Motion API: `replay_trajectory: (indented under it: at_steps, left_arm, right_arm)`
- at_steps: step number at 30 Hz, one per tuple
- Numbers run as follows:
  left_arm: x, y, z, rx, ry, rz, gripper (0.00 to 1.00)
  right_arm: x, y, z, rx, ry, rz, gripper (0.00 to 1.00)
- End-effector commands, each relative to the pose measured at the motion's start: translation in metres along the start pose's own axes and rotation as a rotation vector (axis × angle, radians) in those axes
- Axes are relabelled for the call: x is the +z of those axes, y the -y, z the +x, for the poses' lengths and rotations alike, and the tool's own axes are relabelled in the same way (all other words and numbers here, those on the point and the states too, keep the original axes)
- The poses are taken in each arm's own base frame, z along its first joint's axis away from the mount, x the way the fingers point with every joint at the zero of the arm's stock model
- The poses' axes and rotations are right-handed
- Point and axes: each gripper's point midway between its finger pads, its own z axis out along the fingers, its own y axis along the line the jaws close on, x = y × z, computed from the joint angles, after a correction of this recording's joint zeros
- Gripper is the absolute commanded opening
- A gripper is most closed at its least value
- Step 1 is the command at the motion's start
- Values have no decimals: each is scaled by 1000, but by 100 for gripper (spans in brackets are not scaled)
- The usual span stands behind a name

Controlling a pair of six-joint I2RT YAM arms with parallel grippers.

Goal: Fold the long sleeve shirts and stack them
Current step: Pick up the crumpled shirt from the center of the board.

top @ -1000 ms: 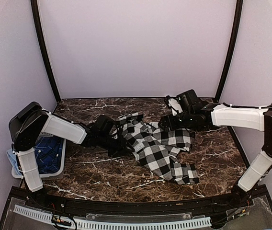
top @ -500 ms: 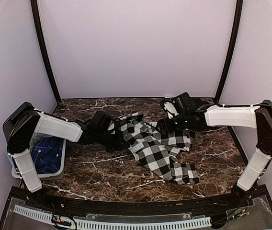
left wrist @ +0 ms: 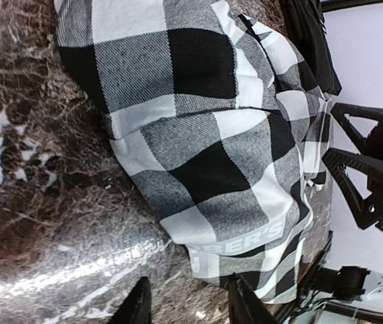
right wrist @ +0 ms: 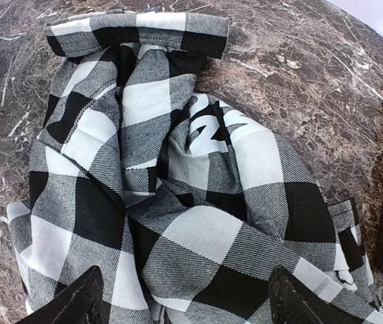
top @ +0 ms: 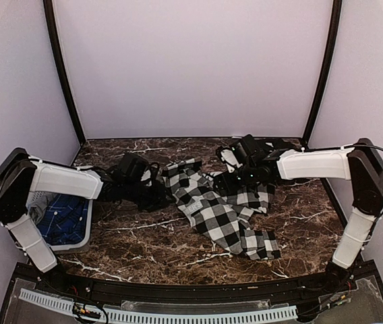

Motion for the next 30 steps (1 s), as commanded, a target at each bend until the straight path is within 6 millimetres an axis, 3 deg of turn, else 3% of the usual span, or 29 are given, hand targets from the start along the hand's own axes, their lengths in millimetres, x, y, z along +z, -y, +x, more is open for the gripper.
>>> replay_trajectory:
  at_steps: [1,6,11,17,21,25,29,30]
  left_arm:
    - [17,13,13,-17,-74,114,47]
    - [36,19,16,-72,-102,195,60]
    - [49,28,9,-106,-92,231,59]
    - [56,29,2,-114,-65,236,42]
    - [55,25,-3,-91,-39,199,17]
    - [49,24,-6,-76,-17,169,1]
    - [27,6,-13,-61,47,29,0]
    - [22,-6,-8,-56,36,-36,0]
  right_arm:
    - [-4,-2,-17,-5,42,13,81]
    - [-8,0,-15,-4,43,25,81]
    - [-10,1,-13,2,44,28,81]
    - [-11,1,-15,4,50,30,81]
    - [-10,1,-15,4,49,32,81]
    - [-8,1,-17,0,49,31,81]
    - [-5,0,-18,-3,44,27,81]
    - [-4,-1,-19,-4,44,25,81]
